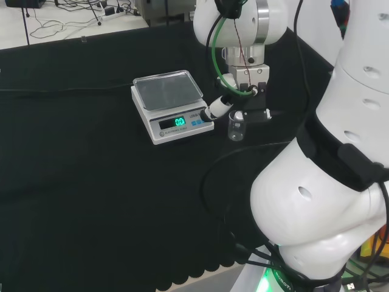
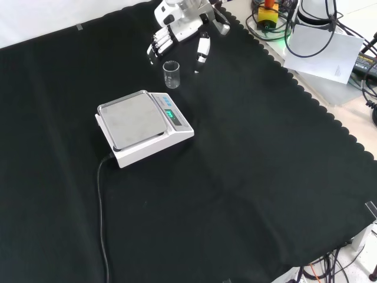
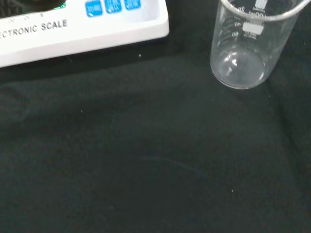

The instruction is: Pick up the beaker.

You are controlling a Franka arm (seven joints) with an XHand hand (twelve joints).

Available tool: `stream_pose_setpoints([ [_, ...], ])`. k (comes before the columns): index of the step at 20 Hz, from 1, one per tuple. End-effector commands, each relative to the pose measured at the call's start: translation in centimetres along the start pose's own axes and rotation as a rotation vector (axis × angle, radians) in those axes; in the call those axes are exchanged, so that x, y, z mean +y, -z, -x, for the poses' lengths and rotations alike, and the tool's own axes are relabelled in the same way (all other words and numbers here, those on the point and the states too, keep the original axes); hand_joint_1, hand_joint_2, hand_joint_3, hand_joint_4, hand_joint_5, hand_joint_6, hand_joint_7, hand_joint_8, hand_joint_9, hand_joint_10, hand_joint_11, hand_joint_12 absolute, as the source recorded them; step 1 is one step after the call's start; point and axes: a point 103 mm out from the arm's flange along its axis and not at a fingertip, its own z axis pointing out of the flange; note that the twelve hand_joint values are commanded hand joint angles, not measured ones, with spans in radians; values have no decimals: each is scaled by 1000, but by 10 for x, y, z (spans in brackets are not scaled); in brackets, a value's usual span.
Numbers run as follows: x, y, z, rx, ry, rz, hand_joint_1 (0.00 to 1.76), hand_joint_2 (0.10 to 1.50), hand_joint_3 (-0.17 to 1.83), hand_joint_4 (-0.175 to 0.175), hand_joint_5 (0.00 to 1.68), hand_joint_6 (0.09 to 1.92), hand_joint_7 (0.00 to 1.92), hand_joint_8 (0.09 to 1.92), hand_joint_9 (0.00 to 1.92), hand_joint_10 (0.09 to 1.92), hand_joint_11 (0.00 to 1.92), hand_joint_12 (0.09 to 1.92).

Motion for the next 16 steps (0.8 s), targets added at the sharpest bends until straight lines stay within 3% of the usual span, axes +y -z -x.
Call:
stream_pose_setpoints([
  [1,11,-15,19,-1,-63,-89,625,731,239,-18,169,89,0,306,0,344,0,989],
  [10,29,-40,40,84,-83,-120,639,740,201,-17,199,87,0,355,0,440,0,1126],
  [16,36,-52,48,107,-78,-106,744,766,208,-23,342,87,0,484,1,729,0,1378],
])
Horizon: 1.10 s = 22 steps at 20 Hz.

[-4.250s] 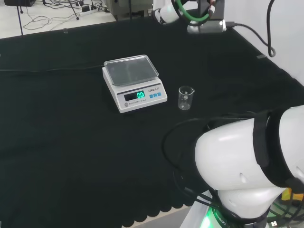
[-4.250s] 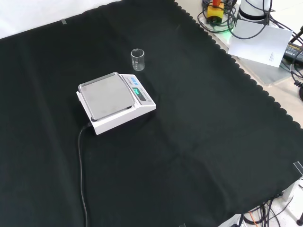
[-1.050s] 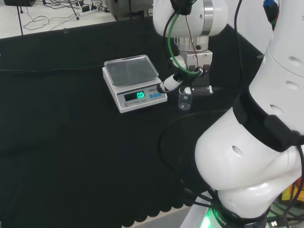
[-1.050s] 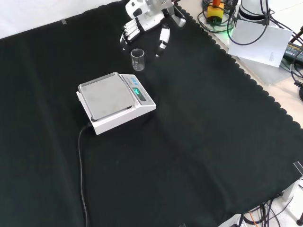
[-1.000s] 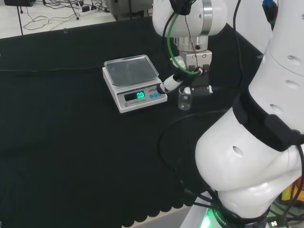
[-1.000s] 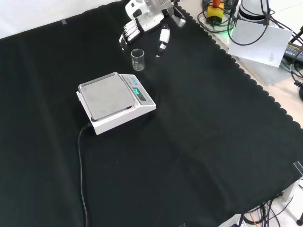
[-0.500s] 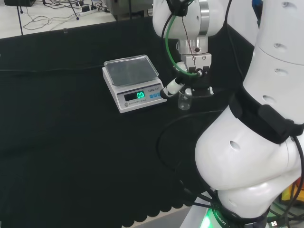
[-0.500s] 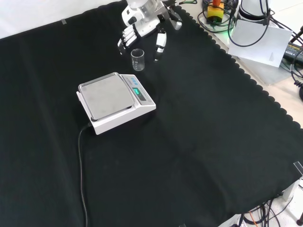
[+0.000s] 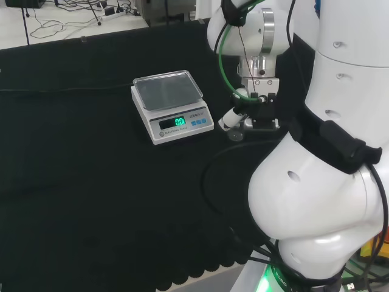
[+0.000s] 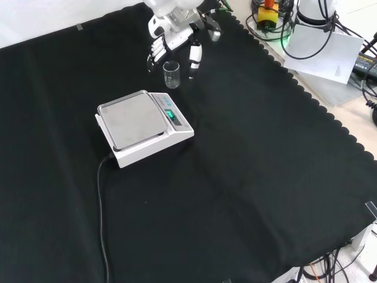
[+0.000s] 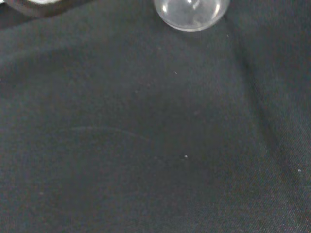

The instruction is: Pick up the beaker.

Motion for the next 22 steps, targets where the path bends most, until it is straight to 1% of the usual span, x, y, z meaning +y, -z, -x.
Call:
stream_pose_setpoints([
  [1,13,-9,8,27,22,33,782,773,225,-26,389,94,7,524,30,797,49,1418],
  [2,13,-11,6,10,40,65,815,775,245,-30,429,115,16,561,66,843,113,1432],
  [3,13,-11,4,-7,54,102,884,776,298,-39,532,217,63,616,186,854,269,1402],
  [4,13,-11,1,-27,70,131,971,767,381,-71,642,367,140,676,363,838,511,1312],
  [5,13,-11,-3,-38,76,148,1061,760,457,-114,732,494,232,735,546,805,763,1178],
  [6,14,-10,-5,-47,79,159,1137,753,522,-143,791,585,316,779,699,753,934,1050],
  [7,14,-10,-6,-46,81,176,1197,747,573,-160,826,647,386,808,807,702,1027,952],
  [8,14,-9,-7,-46,85,195,1191,832,492,-168,865,825,467,846,882,676,1068,890],
  [9,13,-8,-9,-51,83,215,1177,933,360,-172,885,960,537,890,923,684,1074,852],
  [10,13,-7,-9,-54,86,234,1167,1010,245,-174,897,1036,609,930,949,718,1068,830],
  [12,11,-4,-13,-75,103,260,1410,1090,74,-175,843,1169,706,994,803,1045,1002,1081],
  [13,10,1,-17,-86,106,258,1455,1105,36,-175,850,1179,704,1105,827,1106,1027,1104],
  [14,9,8,-21,-102,108,250,1473,1111,16,-175,863,1172,701,1182,864,1128,1053,1100],
  [15,7,17,-25,-117,110,233,1482,1112,6,-175,873,1163,699,1224,893,1136,1064,1096],
  [16,6,28,-28,-134,107,205,1486,1112,1,-175,880,1157,699,1244,913,1138,1066,1096],
  [19,1,59,-36,-174,109,154,1492,1110,-3,-175,887,1147,704,1252,945,1139,1053,1100],
  [22,-7,90,-41,-199,101,126,1495,1104,-3,-175,896,1131,718,1235,974,1121,1041,1096],
])
